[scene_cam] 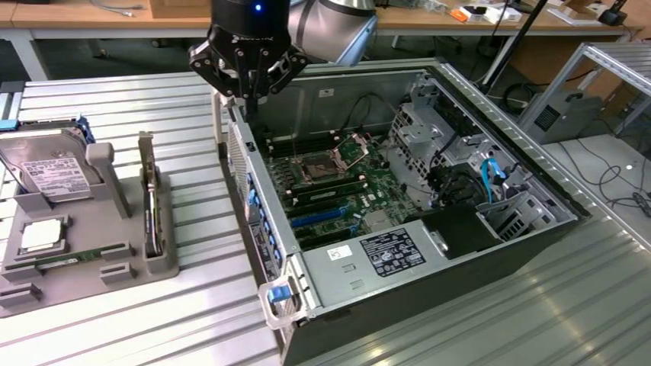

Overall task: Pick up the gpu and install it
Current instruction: 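Reach for the gpu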

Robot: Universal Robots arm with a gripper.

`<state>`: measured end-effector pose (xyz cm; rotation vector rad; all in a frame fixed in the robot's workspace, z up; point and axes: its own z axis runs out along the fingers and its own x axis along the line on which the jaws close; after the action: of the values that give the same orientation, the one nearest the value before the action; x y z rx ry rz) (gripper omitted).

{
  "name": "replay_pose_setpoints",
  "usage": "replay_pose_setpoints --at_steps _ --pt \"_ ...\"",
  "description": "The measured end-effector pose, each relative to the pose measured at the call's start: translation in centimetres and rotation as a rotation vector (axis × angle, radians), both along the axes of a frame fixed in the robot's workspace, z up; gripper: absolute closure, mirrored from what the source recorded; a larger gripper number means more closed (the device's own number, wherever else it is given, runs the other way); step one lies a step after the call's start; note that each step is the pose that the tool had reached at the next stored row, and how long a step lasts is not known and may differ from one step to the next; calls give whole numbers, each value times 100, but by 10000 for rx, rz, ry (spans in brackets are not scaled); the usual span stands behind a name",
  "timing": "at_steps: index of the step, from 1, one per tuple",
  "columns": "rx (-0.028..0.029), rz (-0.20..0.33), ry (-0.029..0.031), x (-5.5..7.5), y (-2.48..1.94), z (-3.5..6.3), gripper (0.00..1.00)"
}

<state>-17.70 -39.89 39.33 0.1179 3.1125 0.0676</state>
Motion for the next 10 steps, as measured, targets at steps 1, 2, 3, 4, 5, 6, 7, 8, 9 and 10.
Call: replay_pose_setpoints --at_steps 1,2,3,4,5,6,7,8,9,10 --pt "0 0 0 -5 0 0 89" --pt "0 0 0 -9 0 0 89" --pt "0 1 0 -12 0 0 89" --pt "0 -1 0 -17 0 0 89" --pt "0 0 0 -22 0 0 89" --pt "0 0 0 -27 0 0 89" --pt "0 0 0 -33 0 0 89" --pt "0 -1 0 -35 0 0 89" --pt "0 1 0 -37 0 0 89" --pt "0 0 0 -41 0 0 89"
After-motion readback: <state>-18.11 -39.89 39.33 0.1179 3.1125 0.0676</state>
